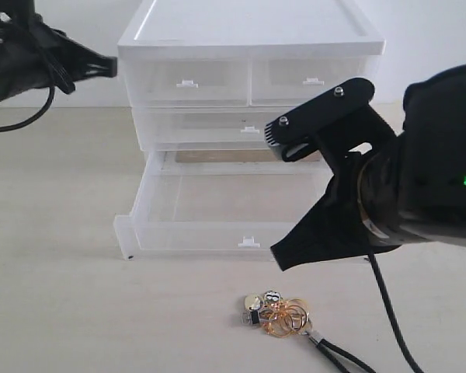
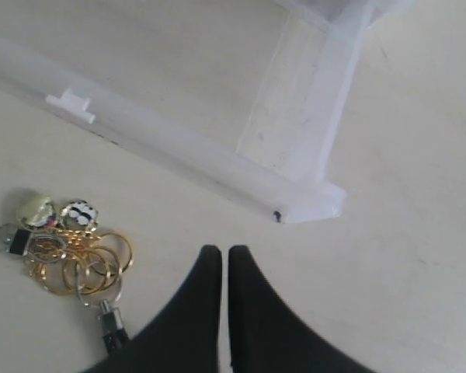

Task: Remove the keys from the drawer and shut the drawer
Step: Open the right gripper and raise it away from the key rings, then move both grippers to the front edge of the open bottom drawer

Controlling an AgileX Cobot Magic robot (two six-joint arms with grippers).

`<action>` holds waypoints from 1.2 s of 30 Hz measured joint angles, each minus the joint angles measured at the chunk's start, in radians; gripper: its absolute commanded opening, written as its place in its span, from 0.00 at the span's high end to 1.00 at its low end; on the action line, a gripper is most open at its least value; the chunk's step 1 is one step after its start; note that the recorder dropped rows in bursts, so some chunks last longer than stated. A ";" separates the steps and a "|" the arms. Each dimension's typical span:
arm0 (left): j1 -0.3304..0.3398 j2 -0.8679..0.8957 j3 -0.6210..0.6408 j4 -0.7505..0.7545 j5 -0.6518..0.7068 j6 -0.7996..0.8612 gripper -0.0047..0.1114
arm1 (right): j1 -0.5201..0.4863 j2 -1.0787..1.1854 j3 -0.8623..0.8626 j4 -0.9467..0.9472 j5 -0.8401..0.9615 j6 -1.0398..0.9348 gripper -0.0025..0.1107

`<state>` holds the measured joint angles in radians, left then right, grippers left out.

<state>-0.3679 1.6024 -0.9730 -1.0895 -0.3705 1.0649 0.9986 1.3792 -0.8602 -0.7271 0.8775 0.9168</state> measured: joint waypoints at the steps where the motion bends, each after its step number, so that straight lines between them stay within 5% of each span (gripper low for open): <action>1: 0.000 -0.006 0.000 0.000 0.064 -0.003 0.92 | 0.000 0.000 0.017 -0.008 -0.028 0.013 0.98; 4: 0.000 -0.111 0.060 0.000 0.285 -0.031 0.92 | -0.028 -0.002 0.145 -0.052 -0.234 0.140 0.98; 10: 0.000 -0.364 0.285 0.000 0.376 -0.218 0.92 | -0.228 -0.002 0.275 -0.067 -0.566 0.212 0.98; 15: -0.009 -0.365 0.428 0.000 0.472 -0.264 0.92 | -0.334 -0.002 0.286 -0.079 -0.601 0.216 0.98; 31: -0.281 -0.203 0.490 -0.003 0.263 -0.297 0.92 | -0.335 0.134 0.286 -0.131 -0.786 0.218 0.98; 36: -0.346 -0.114 0.491 0.167 0.136 -0.488 0.92 | -0.335 0.143 0.286 -0.137 -0.761 0.218 0.98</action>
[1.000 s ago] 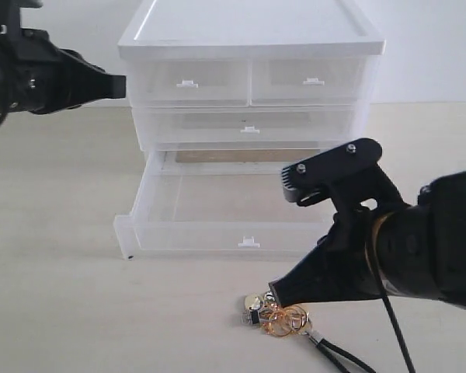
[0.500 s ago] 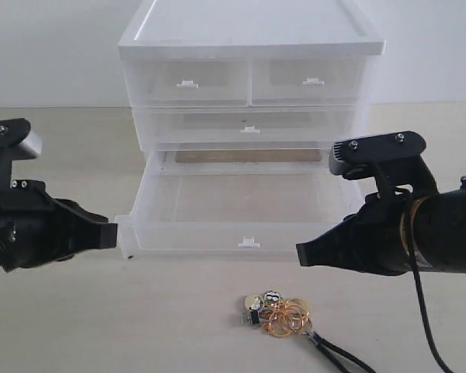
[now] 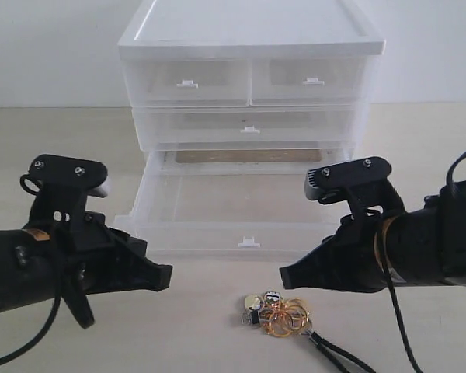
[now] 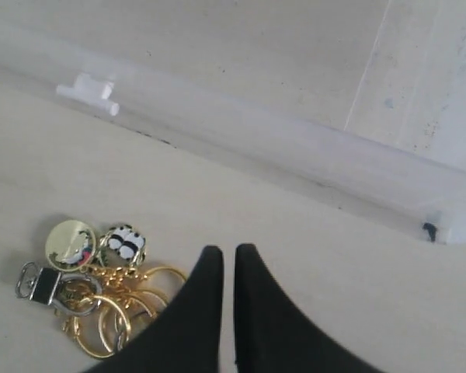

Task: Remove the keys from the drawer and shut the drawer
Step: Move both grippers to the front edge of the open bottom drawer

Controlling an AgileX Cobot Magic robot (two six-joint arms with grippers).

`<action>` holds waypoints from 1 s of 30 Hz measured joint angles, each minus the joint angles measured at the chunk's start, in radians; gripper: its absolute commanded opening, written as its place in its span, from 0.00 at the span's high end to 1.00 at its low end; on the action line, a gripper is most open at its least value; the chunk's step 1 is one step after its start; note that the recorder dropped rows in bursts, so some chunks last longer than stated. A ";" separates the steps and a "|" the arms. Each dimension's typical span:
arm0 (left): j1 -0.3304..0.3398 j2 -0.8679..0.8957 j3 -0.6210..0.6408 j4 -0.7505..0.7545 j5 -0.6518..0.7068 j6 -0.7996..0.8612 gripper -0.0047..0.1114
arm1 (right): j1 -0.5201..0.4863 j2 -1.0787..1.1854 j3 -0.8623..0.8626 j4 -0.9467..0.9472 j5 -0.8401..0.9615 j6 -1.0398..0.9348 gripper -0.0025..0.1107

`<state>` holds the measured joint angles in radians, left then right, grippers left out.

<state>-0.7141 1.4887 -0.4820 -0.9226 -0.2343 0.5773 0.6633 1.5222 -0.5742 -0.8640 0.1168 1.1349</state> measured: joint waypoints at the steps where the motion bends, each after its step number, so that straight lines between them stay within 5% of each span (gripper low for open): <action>1: -0.005 0.023 0.000 0.060 -0.022 -0.075 0.92 | 0.000 0.000 0.000 0.000 0.000 0.000 0.98; 8: -0.008 0.093 0.000 0.345 -0.078 -0.395 0.92 | -0.047 0.019 0.000 -0.004 -0.014 0.010 0.98; 17: 0.085 0.143 -0.012 0.367 -0.034 -0.422 0.92 | -0.127 0.061 -0.002 -0.005 -0.097 0.017 0.98; 30: 0.089 0.222 -0.137 0.429 -0.012 -0.422 0.92 | -0.129 0.146 -0.111 -0.008 -0.025 0.009 0.98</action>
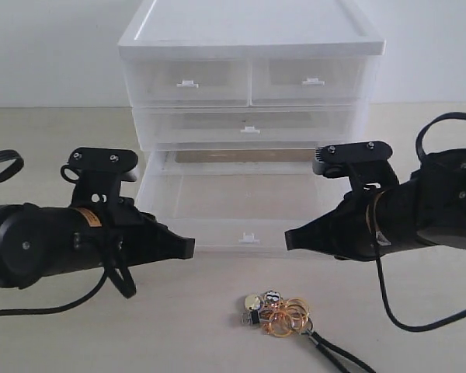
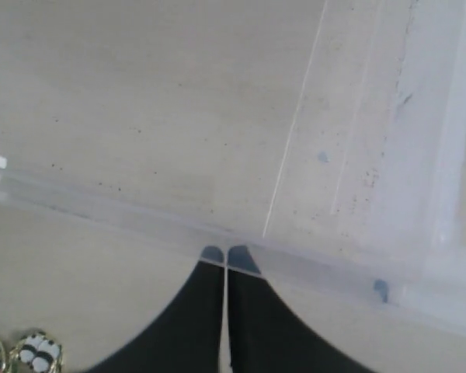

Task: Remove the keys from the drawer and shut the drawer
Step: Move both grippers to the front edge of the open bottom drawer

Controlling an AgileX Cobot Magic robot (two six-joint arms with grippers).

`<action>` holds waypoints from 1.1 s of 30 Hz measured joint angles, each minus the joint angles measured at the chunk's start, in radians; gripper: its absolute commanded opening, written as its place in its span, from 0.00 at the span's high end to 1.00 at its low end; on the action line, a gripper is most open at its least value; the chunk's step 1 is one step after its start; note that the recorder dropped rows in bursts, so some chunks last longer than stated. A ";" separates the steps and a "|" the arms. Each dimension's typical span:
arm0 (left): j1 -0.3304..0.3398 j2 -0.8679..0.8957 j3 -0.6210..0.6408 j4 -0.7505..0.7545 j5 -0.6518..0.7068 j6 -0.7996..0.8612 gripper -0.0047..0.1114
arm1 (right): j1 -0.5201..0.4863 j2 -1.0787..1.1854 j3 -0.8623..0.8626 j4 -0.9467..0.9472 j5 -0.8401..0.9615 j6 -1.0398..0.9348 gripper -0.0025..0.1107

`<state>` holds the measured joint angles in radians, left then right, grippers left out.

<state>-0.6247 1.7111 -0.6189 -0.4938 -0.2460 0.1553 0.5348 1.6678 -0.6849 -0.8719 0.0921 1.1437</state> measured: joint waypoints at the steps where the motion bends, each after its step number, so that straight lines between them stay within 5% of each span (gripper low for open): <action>1: 0.002 0.011 -0.004 0.003 0.001 0.000 0.92 | 0.000 0.004 -0.003 0.000 0.006 0.000 0.98; 33: 0.080 0.179 -0.211 0.081 -0.008 0.000 0.92 | -0.118 0.135 -0.185 -0.024 0.005 -0.035 0.98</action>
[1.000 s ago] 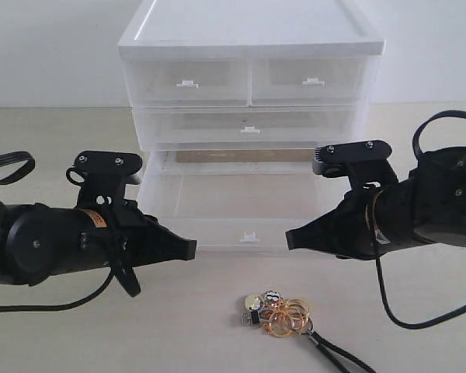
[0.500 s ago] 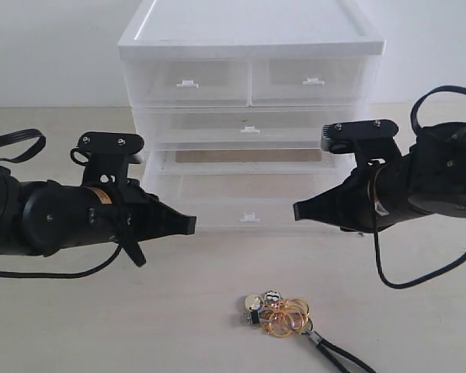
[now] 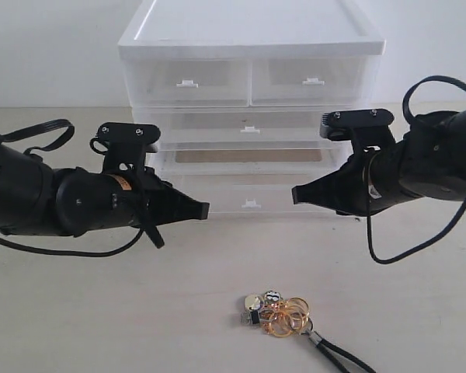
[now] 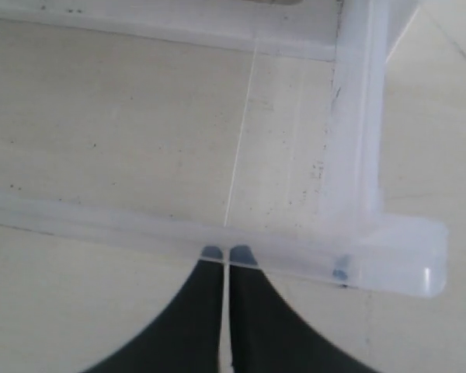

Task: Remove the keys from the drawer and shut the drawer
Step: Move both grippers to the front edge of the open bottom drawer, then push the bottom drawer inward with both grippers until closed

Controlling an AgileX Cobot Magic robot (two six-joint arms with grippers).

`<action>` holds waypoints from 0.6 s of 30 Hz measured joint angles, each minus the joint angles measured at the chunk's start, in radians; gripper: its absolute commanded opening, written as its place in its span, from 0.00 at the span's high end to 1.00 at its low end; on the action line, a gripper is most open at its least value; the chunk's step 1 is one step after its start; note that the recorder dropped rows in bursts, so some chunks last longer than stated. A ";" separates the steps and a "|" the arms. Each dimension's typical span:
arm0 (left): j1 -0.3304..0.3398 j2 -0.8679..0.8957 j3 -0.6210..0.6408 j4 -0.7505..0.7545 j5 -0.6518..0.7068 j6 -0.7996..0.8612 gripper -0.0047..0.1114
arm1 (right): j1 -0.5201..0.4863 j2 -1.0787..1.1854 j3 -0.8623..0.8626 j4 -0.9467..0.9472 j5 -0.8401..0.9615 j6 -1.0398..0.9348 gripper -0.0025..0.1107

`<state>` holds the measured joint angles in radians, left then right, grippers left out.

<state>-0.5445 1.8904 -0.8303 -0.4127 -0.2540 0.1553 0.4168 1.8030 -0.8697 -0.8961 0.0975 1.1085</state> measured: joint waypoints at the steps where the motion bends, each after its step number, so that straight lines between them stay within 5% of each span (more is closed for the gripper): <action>1: 0.005 0.004 -0.006 0.000 0.000 0.000 0.92 | 0.000 0.005 -0.009 0.000 0.000 -0.002 0.98; 18: 0.078 0.084 -0.073 0.138 -0.087 0.000 0.92 | 0.000 0.094 -0.115 -0.074 -0.018 -0.035 0.98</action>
<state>-0.4664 1.9745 -0.9037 -0.2751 -0.3407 0.1553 0.4168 1.8968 -0.9846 -0.9697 0.0791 1.0736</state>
